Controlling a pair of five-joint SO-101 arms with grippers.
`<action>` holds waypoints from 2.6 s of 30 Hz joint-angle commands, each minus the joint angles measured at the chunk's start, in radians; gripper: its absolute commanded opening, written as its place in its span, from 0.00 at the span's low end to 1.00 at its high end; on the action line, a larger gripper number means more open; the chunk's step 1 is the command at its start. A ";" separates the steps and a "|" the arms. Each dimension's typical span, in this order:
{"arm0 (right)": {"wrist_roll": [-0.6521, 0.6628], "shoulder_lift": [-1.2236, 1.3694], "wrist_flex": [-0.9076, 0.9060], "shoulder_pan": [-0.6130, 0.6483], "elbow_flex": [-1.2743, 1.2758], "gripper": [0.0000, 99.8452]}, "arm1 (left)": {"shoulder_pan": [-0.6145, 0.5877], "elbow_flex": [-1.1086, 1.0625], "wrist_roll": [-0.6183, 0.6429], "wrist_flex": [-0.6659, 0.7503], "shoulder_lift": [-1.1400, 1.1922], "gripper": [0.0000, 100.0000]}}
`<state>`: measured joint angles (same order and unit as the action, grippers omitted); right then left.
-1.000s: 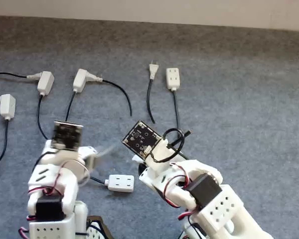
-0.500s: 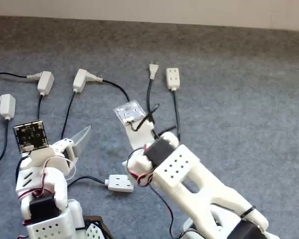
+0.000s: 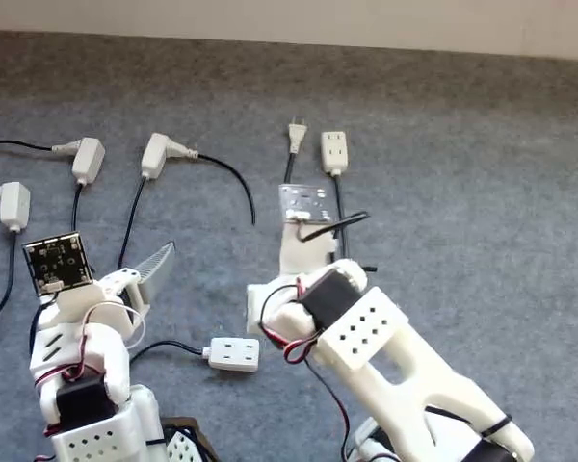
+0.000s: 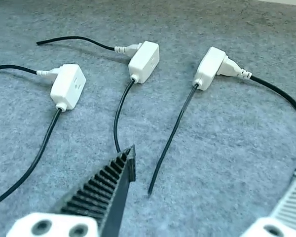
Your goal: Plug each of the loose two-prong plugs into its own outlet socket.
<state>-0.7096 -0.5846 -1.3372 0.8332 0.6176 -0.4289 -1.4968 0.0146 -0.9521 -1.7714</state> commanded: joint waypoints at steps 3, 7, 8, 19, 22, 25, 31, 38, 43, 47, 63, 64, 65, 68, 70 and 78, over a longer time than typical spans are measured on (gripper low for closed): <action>-0.015 -0.028 0.018 0.051 0.001 0.01 | 0.027 -0.012 0.008 0.046 0.004 0.45; -0.014 -0.027 0.015 0.116 0.002 0.01 | 0.027 -0.012 0.008 0.046 0.004 0.45; -0.012 -0.027 0.010 0.127 0.004 0.01 | 0.027 -0.012 0.008 0.046 0.004 0.45; -0.012 -0.027 0.018 0.157 0.058 0.01 | 0.027 -0.022 0.008 0.049 0.002 0.45; -0.012 -0.027 0.021 0.157 0.064 0.01 | 0.027 -0.022 0.008 0.049 0.002 0.45; -0.012 -0.022 0.036 0.157 0.085 0.01 | 0.027 -0.022 0.008 0.049 0.002 0.45; -0.012 0.058 0.073 0.180 0.113 0.01 | 0.025 -0.022 0.008 0.049 0.001 0.45; -0.014 0.077 0.074 0.185 0.110 0.01 | 0.025 -0.022 0.008 0.049 0.001 0.45; -0.012 0.081 0.074 0.183 0.122 0.01 | 0.025 -0.022 0.008 0.049 0.001 0.45; -0.003 0.081 0.127 0.180 0.196 0.01 | 0.025 -0.022 0.008 0.049 0.001 0.45; 0.054 0.081 0.208 0.277 0.280 0.01 | 0.024 -0.024 0.008 0.049 0.001 0.45; 0.058 0.079 0.205 0.275 0.278 0.03 | 0.024 -0.025 0.008 0.049 0.001 0.45; 0.080 0.071 0.205 0.275 0.278 0.08 | 0.025 -0.025 0.008 0.049 0.001 0.45; 0.126 0.068 0.200 0.275 0.265 0.29 | 0.025 -0.027 0.008 0.049 0.001 0.45; 0.129 0.068 0.173 0.275 0.240 0.44 | 0.025 -0.027 0.008 0.049 0.001 0.45; 0.212 0.068 -0.133 0.203 -0.194 0.62 | 0.053 -0.038 0.005 0.046 0.002 0.45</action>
<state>-0.5654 -0.5002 -1.3357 1.0971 0.6667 -0.4120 -1.5305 0.0146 -0.9214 -1.7714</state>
